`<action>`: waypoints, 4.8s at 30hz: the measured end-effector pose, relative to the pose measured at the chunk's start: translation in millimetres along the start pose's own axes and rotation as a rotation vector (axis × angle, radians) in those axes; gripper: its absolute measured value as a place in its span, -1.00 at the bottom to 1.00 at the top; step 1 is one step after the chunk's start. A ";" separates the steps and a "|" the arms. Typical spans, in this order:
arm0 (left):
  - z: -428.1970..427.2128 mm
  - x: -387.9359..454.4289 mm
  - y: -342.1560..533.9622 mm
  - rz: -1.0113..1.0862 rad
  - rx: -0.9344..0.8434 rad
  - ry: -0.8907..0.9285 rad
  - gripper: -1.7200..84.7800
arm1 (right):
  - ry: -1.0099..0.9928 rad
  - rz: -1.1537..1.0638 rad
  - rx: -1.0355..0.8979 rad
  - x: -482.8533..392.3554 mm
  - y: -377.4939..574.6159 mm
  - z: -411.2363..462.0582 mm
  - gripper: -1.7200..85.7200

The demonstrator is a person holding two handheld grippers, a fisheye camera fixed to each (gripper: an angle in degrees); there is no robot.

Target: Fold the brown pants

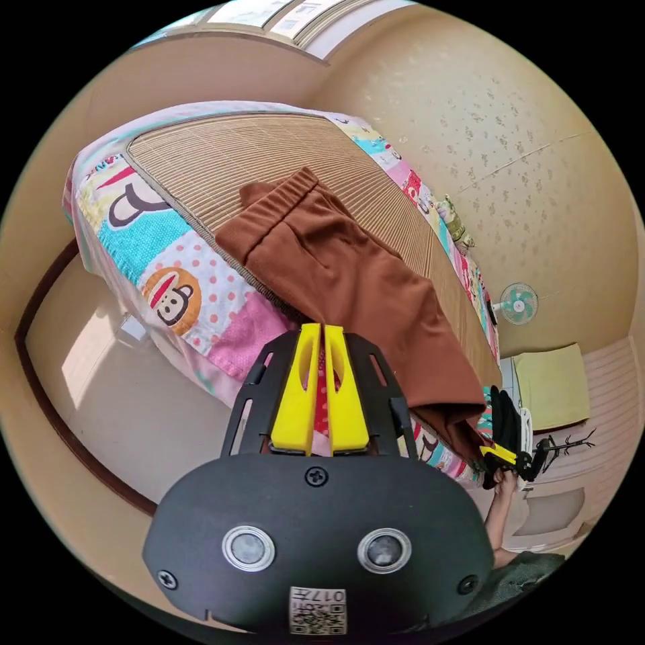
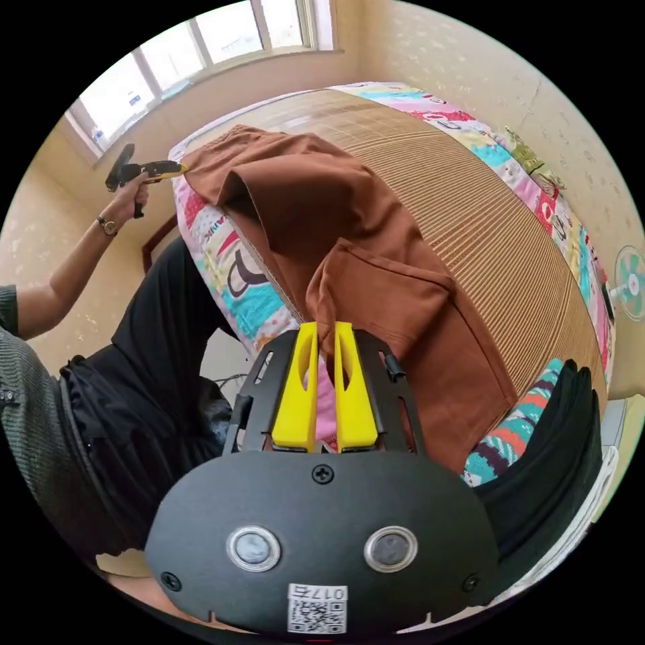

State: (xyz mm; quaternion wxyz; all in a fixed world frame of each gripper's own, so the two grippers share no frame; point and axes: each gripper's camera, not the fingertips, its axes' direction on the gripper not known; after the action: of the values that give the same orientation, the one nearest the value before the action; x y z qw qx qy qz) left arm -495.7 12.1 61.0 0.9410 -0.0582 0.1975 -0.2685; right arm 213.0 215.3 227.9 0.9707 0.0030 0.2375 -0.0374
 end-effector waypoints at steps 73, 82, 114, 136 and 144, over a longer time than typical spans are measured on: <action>130.8 -114.5 -170.3 0.140 0.028 -0.091 -0.98 | 0.282 0.745 0.845 217.4 -12.1 -93.2 -0.89; 118.1 -119.5 -183.4 0.138 0.029 -0.081 -0.98 | 0.172 0.684 0.909 254.1 -21.9 -80.5 -0.76; 111.4 -91.0 -205.4 0.141 0.036 -0.048 -0.98 | -0.412 -0.321 0.547 -68.7 -134.2 -46.6 -0.85; 112.8 -46.7 -206.5 0.131 0.038 0.000 -0.98 | -0.159 -0.436 -0.243 -96.7 -261.8 281.7 -0.87; 108.8 -33.5 -207.6 0.123 0.038 0.045 -0.98 | -0.060 0.297 0.754 114.2 -96.5 61.4 -0.93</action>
State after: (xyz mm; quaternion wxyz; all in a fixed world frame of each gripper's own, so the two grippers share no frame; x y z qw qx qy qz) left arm -578.1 -146.1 216.7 0.9520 -0.0221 0.2169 -0.2150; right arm 335.1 109.5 230.9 0.9029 0.3918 0.1759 0.0187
